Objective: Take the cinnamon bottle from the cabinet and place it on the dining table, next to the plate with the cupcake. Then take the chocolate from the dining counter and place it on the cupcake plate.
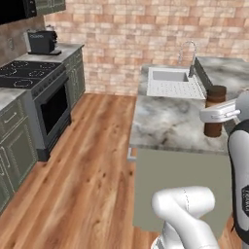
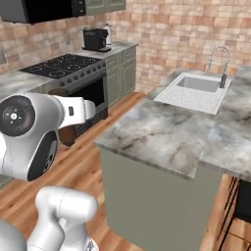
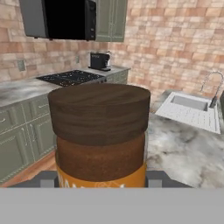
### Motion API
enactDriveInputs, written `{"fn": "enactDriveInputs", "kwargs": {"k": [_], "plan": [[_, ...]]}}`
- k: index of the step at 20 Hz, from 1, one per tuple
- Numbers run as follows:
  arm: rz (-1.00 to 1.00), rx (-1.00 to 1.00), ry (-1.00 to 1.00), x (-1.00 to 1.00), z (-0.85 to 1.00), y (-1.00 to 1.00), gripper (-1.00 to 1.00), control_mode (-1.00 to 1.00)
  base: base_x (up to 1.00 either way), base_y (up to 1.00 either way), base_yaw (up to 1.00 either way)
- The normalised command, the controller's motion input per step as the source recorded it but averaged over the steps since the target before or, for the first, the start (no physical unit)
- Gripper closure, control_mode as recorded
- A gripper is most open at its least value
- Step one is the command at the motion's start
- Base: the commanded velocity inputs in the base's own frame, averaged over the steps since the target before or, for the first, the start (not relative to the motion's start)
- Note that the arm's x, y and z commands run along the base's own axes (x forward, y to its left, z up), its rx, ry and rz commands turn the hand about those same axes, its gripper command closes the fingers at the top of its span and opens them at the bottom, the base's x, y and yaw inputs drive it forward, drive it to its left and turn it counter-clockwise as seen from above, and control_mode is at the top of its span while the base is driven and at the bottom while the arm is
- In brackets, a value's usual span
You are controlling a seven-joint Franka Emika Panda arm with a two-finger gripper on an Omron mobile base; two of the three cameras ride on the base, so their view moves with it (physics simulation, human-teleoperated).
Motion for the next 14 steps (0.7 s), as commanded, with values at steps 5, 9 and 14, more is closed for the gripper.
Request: {"fn": "enactDriveInputs", "kwargs": {"k": [5,9,14], "plan": [[0.00,0.00,0.00,0.00,0.00,0.00,1.00,1.00,0.00,-0.38,0.00],[0.00,0.00,0.00,0.00,0.00,0.00,1.00,1.00,0.00,-0.32,0.04],[0.00,0.00,0.00,0.00,0.00,0.00,1.00,1.00,0.06,-0.62,0.05]]}}
